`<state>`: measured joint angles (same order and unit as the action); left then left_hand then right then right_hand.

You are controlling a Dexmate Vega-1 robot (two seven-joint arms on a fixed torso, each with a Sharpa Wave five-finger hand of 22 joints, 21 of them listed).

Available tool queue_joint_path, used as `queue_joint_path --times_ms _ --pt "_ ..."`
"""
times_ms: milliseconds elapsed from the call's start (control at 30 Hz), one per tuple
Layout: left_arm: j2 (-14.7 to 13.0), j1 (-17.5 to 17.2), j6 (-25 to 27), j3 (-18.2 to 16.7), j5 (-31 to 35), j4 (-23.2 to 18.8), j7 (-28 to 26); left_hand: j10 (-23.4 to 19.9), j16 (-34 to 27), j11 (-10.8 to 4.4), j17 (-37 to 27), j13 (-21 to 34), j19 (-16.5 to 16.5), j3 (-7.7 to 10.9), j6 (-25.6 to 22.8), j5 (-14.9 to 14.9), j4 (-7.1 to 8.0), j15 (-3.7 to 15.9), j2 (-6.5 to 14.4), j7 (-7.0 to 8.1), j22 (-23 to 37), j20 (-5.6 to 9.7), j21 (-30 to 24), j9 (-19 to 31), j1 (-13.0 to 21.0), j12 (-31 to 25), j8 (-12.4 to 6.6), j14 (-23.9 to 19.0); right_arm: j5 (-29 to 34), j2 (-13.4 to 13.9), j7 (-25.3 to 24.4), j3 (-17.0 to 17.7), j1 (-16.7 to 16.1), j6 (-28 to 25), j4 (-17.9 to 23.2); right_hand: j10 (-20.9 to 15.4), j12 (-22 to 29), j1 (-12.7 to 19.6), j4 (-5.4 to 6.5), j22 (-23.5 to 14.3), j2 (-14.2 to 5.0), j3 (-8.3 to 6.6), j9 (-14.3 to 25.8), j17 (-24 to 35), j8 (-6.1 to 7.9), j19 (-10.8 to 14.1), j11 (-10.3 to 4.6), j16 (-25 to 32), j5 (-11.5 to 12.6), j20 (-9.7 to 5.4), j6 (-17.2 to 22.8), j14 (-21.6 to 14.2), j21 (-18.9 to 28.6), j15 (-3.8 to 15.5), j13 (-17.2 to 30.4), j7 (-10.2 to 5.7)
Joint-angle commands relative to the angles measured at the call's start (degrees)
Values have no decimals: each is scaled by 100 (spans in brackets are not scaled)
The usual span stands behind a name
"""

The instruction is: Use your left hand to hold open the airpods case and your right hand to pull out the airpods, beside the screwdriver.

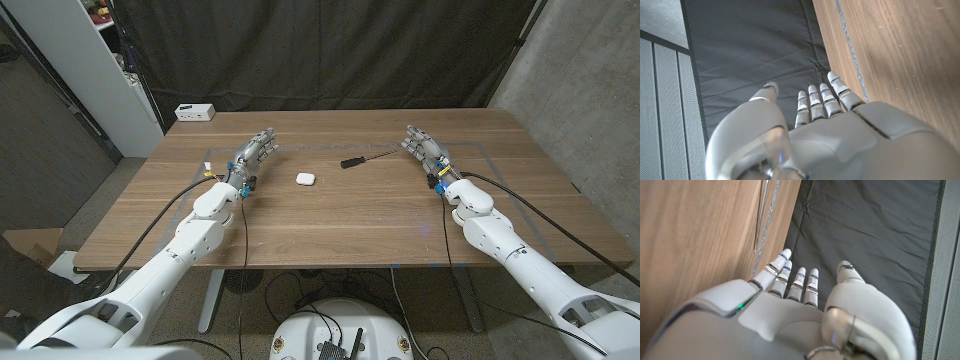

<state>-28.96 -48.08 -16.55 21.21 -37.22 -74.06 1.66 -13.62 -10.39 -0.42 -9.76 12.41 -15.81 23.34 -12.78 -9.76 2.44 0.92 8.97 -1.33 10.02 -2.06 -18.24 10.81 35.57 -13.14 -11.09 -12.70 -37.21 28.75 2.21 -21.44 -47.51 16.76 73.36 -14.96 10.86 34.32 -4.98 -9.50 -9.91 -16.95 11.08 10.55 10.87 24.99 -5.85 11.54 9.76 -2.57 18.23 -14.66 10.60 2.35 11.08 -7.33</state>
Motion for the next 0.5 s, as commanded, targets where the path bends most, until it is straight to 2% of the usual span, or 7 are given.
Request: queue_joint_path --times_ms 33,67,167,200,333,433,500 --pt "31 53 -16 33 -2 102 49 -48 -22 10 -29 18 -56 44 -58 -33 -2 -1 11 -2 18 4 -22 18 73 -41 -24 -42 24 -80 18 -42 104 20 -173 -53 35 54 -9 -17 -4 -43 18 14 39 40 3 19 35 -20 37 -62 27 604 31 3" --pt "6 51 5 36 21 81 31 -49 -22 9 -29 18 -56 44 -56 -33 -4 -1 10 1 18 6 -21 18 74 -41 -23 -43 20 -77 6 -43 101 -4 -150 -58 37 55 -12 -17 -2 -44 18 13 39 40 41 19 35 -11 38 -62 27 599 30 7" --pt "-128 59 76 39 91 28 49 -38 -15 -1 -21 19 -41 49 -52 -35 -47 2 -24 34 17 -2 -5 16 99 -35 -19 -37 43 -65 -19 -51 96 -16 -100 -47 33 54 -14 -17 -4 -44 18 13 42 34 22 18 35 2 43 -59 25 597 30 0" --pt "-198 58 130 38 126 -18 38 -18 9 8 -9 19 -7 59 -31 -39 -149 10 -92 89 15 -13 32 13 162 -23 -8 15 43 -64 -33 -48 92 -21 -81 -47 33 54 -14 -17 -5 -45 18 13 44 37 15 18 35 7 49 -57 27 592 30 -3" --pt "-567 39 444 37 366 -329 -124 130 54 -39 4 27 104 83 -46 -39 -394 -13 -202 144 19 -37 138 15 319 35 -15 213 65 -32 -46 -59 74 -53 -2 -44 32 41 -8 -18 -7 -41 18 16 44 24 33 16 34 41 50 -47 23 590 30 -18" --pt "-966 55 870 63 609 -665 -226 287 70 -42 5 41 264 100 -162 -32 -601 -61 -248 217 21 -49 258 28 469 79 -54 437 65 -26 -65 -65 56 -81 48 -38 30 29 -3 -19 -8 -38 19 19 47 10 86 11 34 77 57 -27 19 543 31 -18" --pt "-1265 107 1287 121 827 -934 -305 400 78 -73 1 54 412 78 -266 -24 -730 -80 -276 258 24 -34 365 43 541 93 -79 656 70 -20 -61 -76 48 -94 72 -23 25 17 3 -19 -6 -33 19 21 50 5 72 8 33 84 64 -11 19 531 31 -25"
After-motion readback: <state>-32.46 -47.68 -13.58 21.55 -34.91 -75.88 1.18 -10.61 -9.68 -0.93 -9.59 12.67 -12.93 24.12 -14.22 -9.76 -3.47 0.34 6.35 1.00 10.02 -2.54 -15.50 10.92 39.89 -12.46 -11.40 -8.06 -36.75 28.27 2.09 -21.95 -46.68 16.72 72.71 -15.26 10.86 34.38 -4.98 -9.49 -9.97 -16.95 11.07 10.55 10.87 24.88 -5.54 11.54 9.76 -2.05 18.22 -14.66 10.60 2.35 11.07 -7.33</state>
